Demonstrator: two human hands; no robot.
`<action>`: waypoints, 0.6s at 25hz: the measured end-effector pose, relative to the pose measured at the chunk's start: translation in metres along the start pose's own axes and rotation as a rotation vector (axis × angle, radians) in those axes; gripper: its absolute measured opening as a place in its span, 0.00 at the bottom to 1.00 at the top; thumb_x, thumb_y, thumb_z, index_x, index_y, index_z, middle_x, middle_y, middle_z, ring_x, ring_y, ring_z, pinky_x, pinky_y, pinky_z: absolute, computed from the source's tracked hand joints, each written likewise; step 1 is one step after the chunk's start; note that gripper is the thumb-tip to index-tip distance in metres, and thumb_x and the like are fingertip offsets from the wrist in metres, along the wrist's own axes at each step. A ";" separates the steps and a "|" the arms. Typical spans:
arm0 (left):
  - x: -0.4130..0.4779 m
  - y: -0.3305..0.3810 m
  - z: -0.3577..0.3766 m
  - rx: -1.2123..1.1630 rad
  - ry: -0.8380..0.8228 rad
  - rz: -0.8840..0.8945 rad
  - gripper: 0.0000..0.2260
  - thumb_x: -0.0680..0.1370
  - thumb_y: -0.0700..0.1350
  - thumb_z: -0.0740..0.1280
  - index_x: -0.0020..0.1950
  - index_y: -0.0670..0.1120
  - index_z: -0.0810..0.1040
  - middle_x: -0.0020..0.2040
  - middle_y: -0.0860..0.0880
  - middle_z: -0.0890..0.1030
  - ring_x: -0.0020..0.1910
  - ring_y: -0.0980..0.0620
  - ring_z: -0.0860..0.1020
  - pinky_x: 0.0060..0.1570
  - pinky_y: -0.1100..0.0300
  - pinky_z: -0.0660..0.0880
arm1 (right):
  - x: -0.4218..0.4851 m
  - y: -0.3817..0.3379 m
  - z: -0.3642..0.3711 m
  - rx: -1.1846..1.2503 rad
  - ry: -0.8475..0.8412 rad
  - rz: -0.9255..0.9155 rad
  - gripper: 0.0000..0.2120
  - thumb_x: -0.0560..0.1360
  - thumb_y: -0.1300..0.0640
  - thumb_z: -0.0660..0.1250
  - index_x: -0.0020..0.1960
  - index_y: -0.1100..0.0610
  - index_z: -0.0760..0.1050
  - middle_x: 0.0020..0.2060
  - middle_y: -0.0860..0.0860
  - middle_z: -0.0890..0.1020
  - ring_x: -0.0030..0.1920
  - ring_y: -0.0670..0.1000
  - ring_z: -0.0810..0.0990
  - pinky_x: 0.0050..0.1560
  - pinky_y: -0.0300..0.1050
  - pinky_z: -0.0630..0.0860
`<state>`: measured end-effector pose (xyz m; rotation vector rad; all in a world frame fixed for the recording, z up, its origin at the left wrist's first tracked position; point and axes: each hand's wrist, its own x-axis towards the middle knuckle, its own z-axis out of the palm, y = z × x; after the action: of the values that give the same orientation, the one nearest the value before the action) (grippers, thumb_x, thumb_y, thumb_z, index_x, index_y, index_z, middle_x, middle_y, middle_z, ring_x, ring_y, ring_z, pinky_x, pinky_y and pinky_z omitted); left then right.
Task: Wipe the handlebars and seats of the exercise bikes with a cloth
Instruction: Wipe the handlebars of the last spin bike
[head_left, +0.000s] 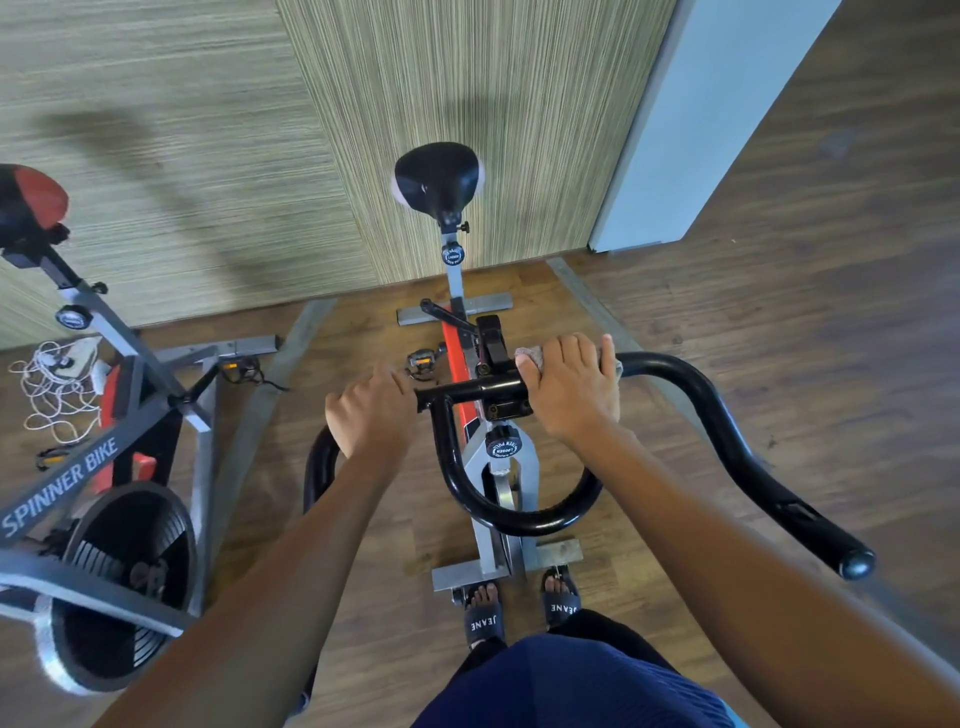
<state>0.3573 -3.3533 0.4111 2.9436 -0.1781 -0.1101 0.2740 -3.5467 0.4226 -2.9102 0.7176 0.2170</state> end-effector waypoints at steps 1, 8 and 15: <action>0.000 0.000 0.000 -0.004 0.002 0.007 0.13 0.83 0.45 0.52 0.47 0.45 0.75 0.25 0.52 0.66 0.24 0.52 0.62 0.40 0.55 0.64 | 0.000 0.006 0.000 -0.005 0.011 -0.028 0.26 0.84 0.42 0.44 0.69 0.58 0.70 0.65 0.54 0.74 0.72 0.55 0.66 0.79 0.57 0.44; 0.000 0.000 -0.002 0.013 -0.024 -0.015 0.15 0.82 0.45 0.50 0.47 0.46 0.75 0.28 0.50 0.73 0.29 0.48 0.70 0.40 0.55 0.64 | 0.015 0.023 -0.039 0.326 -0.029 0.017 0.26 0.84 0.41 0.46 0.39 0.53 0.74 0.43 0.50 0.80 0.53 0.53 0.78 0.67 0.54 0.60; -0.002 0.003 -0.001 0.003 0.014 -0.018 0.15 0.83 0.44 0.51 0.47 0.44 0.77 0.25 0.50 0.68 0.25 0.49 0.67 0.41 0.54 0.70 | -0.061 0.042 -0.009 0.469 0.255 -0.235 0.12 0.84 0.50 0.60 0.59 0.56 0.76 0.55 0.50 0.79 0.57 0.51 0.77 0.63 0.56 0.74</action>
<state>0.3549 -3.3553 0.4126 2.9487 -0.1504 -0.0921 0.2020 -3.5575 0.4380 -2.5538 0.3817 -0.3120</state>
